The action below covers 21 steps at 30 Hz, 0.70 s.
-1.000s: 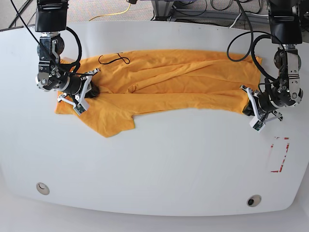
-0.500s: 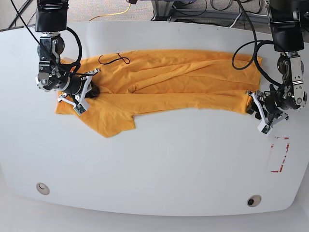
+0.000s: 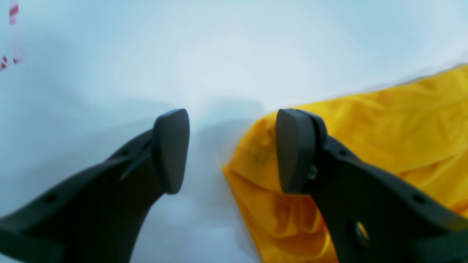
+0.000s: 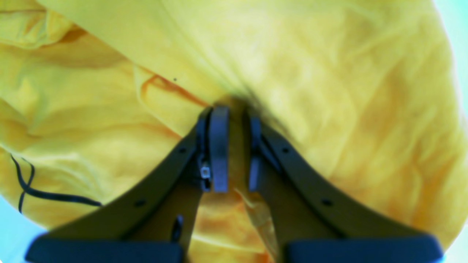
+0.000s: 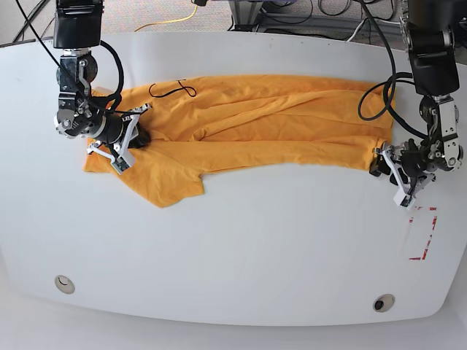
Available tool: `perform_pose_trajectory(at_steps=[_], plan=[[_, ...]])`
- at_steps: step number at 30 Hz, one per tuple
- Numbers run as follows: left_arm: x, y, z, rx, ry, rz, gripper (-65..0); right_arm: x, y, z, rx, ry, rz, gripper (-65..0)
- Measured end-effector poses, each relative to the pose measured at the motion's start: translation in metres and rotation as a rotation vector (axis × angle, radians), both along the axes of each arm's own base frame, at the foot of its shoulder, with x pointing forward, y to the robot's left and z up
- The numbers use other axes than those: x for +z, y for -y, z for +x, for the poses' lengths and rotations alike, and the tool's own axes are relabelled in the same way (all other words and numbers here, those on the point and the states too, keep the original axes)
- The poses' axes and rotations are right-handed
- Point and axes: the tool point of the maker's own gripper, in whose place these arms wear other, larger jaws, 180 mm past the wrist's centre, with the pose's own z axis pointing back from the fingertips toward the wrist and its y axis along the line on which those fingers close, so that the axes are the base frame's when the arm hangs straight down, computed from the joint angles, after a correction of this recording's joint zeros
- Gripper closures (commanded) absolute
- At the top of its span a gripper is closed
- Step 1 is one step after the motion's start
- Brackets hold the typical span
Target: Layout the t-shirt on the table in an organized manner, then fold the t-shirt properly
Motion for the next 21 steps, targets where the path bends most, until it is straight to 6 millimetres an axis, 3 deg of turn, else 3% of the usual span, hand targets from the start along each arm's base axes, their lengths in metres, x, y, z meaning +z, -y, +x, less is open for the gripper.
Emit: perform_pose_trajectory(at_steps=[7,11,21], plan=[[-0.004,0.026,0.004,-0.054,0.006,-0.029,-31.8,0.0,0.0,0.0,0.0,0.001,0.0,-7.3],[-0.004,0.027,0.005,-0.057,0.008,-0.033,-24.3,0.0,0.0,0.0,0.001,0.001,-0.001,-7.3],[-0.005,0.026,0.004,-0.058,0.003,-0.026,-22.9,0.0,0.0,0.0,0.001,0.001,-0.001,-7.3]])
